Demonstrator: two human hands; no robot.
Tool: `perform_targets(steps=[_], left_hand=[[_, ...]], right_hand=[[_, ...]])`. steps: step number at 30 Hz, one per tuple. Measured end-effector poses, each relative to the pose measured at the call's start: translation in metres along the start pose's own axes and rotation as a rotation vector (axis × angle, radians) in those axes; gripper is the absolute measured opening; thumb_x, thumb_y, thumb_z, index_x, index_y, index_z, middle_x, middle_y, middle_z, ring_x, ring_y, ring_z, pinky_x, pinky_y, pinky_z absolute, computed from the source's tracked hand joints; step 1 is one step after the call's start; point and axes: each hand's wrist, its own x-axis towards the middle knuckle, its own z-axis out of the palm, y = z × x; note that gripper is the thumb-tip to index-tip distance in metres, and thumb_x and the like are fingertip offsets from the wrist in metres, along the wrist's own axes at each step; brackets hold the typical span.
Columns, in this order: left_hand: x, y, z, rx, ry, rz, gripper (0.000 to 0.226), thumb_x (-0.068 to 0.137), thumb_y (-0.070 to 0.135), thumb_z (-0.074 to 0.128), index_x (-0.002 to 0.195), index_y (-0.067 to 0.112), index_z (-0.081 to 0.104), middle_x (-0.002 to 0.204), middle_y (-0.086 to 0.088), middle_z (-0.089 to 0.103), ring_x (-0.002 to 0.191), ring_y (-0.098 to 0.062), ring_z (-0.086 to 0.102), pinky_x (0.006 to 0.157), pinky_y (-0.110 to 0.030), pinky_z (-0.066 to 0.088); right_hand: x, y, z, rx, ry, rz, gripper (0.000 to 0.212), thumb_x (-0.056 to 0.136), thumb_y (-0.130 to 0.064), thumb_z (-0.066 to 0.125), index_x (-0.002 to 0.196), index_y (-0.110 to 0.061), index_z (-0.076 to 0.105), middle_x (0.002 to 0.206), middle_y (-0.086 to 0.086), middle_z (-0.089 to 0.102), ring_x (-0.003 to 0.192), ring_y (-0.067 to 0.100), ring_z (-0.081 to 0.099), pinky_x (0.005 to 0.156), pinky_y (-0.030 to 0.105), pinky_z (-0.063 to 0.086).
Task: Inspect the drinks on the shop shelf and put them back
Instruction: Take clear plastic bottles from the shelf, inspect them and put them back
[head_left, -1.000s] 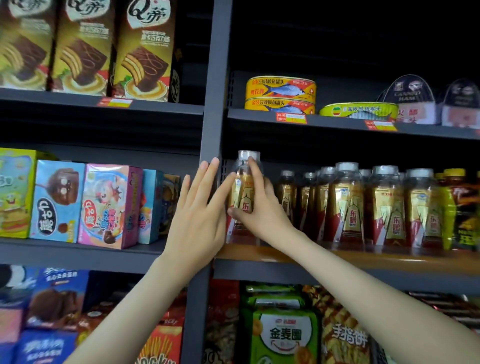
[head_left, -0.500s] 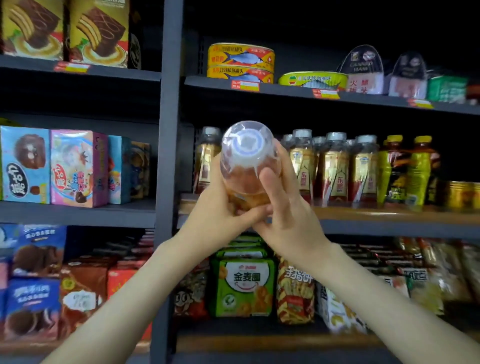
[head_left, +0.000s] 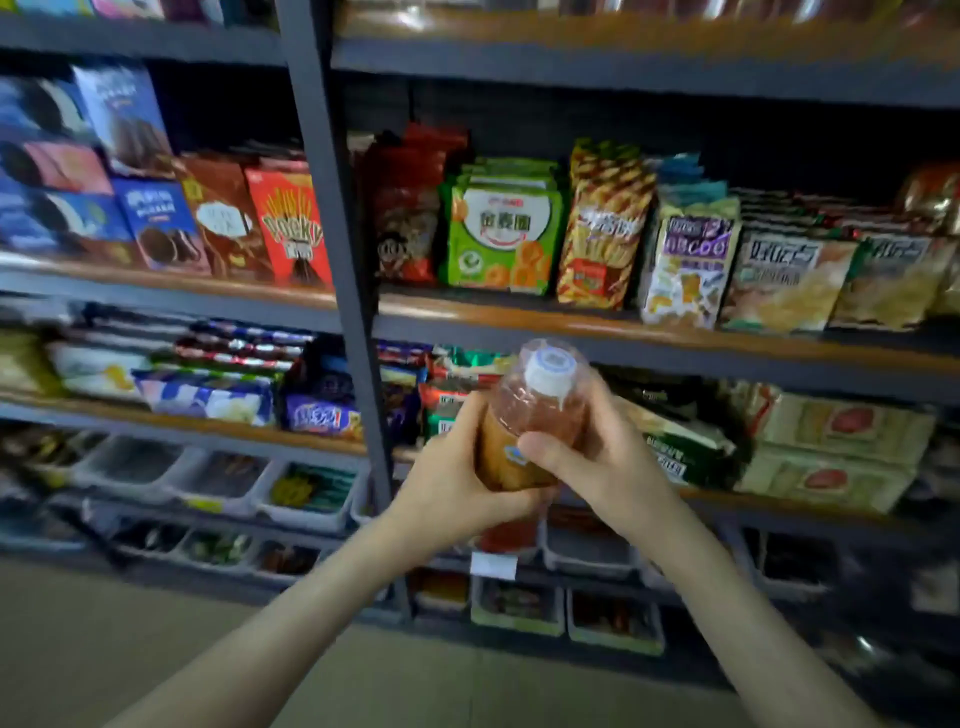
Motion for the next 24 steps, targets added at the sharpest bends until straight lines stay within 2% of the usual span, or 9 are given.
perform_targets(steps=[3, 7, 10, 12, 15, 17, 18, 21, 24], left_hand=[[-0.031, -0.017, 0.009, 0.016, -0.017, -0.197, 0.072, 0.048, 0.064, 0.073, 0.110, 0.037, 0.050, 0.094, 0.016, 0.069, 0.085, 0.002, 0.065, 0.078, -0.028, 0.054], [-0.050, -0.034, 0.016, -0.237, -0.141, -0.509, 0.061, 0.057, 0.046, 0.083, 0.109, 0.029, 0.056, 0.097, 0.002, 0.073, 0.090, -0.015, 0.071, 0.086, -0.043, 0.057], [-0.064, -0.033, 0.018, -0.405, -0.214, -0.651, 0.030, 0.082, 0.026, 0.075, 0.107, 0.019, 0.059, 0.081, 0.004, 0.075, 0.075, -0.011, 0.072, 0.065, -0.024, 0.056], [-0.074, -0.038, 0.018, -0.474, -0.215, -0.759, 0.022, 0.086, 0.034, 0.068, 0.103, 0.020, 0.062, 0.079, 0.006, 0.075, 0.073, -0.009, 0.072, 0.061, -0.021, 0.054], [-0.087, -0.051, 0.014, -0.618, -0.186, -0.955, 0.045, 0.083, 0.054, 0.063, 0.107, 0.017, 0.068, 0.095, -0.003, 0.076, 0.092, -0.019, 0.072, 0.083, -0.034, 0.056], [-0.093, -0.057, 0.009, -0.734, -0.167, -1.024, 0.057, 0.080, 0.058, 0.061, 0.114, 0.013, 0.066, 0.104, -0.011, 0.074, 0.101, -0.025, 0.070, 0.091, -0.039, 0.053], [-0.094, -0.059, 0.006, -0.770, -0.166, -1.037, 0.058, 0.081, 0.059, 0.059, 0.115, 0.013, 0.065, 0.104, -0.013, 0.074, 0.100, -0.027, 0.070, 0.089, -0.040, 0.054], [-0.093, -0.064, -0.001, -0.773, -0.198, -1.083, 0.056, 0.089, 0.061, 0.050, 0.115, 0.014, 0.064, 0.099, -0.014, 0.074, 0.092, -0.026, 0.072, 0.079, -0.040, 0.058], [-0.094, -0.070, -0.007, -0.646, -0.310, -1.071, 0.054, 0.095, 0.063, 0.037, 0.115, 0.019, 0.062, 0.099, -0.013, 0.074, 0.093, -0.026, 0.071, 0.089, -0.042, 0.056]], right_hand=[[-0.023, 0.026, 0.019, 0.180, 0.035, 0.174, 0.048, 0.074, -0.033, 0.079, 0.117, -0.034, 0.056, 0.108, -0.014, 0.070, 0.106, 0.008, 0.064, 0.085, 0.024, 0.052], [-0.048, 0.052, 0.040, 0.245, -0.003, 0.357, 0.038, 0.075, -0.042, 0.064, 0.112, -0.034, 0.060, 0.108, -0.013, 0.071, 0.103, 0.005, 0.066, 0.082, 0.021, 0.051], [-0.063, 0.068, 0.054, 0.211, 0.003, 0.450, 0.031, 0.085, -0.045, 0.057, 0.114, -0.037, 0.060, 0.114, -0.007, 0.069, 0.103, 0.005, 0.065, 0.089, 0.024, 0.050], [-0.071, 0.078, 0.060, 0.197, -0.006, 0.508, 0.028, 0.092, -0.039, 0.051, 0.119, -0.038, 0.056, 0.123, -0.007, 0.065, 0.111, 0.006, 0.061, 0.097, 0.028, 0.048], [-0.086, 0.085, 0.060, -0.019, -0.107, 0.407, 0.042, 0.100, -0.018, 0.049, 0.132, -0.045, 0.044, 0.142, -0.022, 0.043, 0.132, 0.000, 0.040, 0.112, 0.030, 0.036], [-0.093, 0.086, 0.059, -0.250, -0.283, 0.233, 0.068, 0.098, 0.000, 0.049, 0.138, -0.053, 0.035, 0.145, -0.035, 0.028, 0.139, -0.007, 0.023, 0.114, 0.018, 0.027], [-0.097, 0.086, 0.061, -0.328, -0.383, 0.177, 0.077, 0.095, 0.002, 0.053, 0.141, -0.054, 0.027, 0.148, -0.037, 0.019, 0.142, -0.008, 0.015, 0.113, 0.013, 0.023], [-0.100, 0.083, 0.069, -0.372, -0.513, 0.159, 0.096, 0.084, -0.011, 0.072, 0.144, -0.053, 0.010, 0.146, -0.043, 0.000, 0.141, -0.013, 0.001, 0.108, 0.003, 0.016], [-0.102, 0.087, 0.074, -0.368, -0.451, 0.176, 0.098, 0.077, -0.020, 0.080, 0.142, -0.053, 0.014, 0.146, -0.040, 0.009, 0.141, -0.011, 0.012, 0.111, 0.009, 0.022]])
